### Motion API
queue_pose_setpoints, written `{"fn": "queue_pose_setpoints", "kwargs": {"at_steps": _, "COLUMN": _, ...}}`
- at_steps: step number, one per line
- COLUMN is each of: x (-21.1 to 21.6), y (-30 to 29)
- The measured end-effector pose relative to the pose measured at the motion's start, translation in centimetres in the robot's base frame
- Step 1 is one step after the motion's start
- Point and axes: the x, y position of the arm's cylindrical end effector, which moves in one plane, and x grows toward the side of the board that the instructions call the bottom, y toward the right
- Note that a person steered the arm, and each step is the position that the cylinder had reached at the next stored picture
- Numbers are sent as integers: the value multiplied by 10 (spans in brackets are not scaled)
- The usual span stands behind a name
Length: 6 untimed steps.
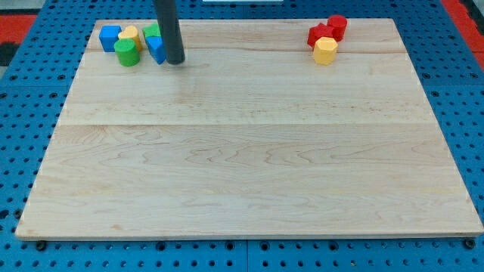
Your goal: Place the green circle below the blue triangle
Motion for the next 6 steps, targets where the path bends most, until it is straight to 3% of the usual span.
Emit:
{"fn": "queue_pose_setpoints", "kwargs": {"at_steps": 1, "x": 59, "y": -25}}
{"fn": "queue_pose_setpoints", "kwargs": {"at_steps": 2, "x": 67, "y": -119}}
{"fn": "queue_pose_setpoints", "kwargs": {"at_steps": 3, "x": 47, "y": -166}}
{"fn": "queue_pose_setpoints", "kwargs": {"at_steps": 5, "x": -71, "y": -120}}
{"fn": "queue_pose_setpoints", "kwargs": {"at_steps": 6, "x": -108, "y": -120}}
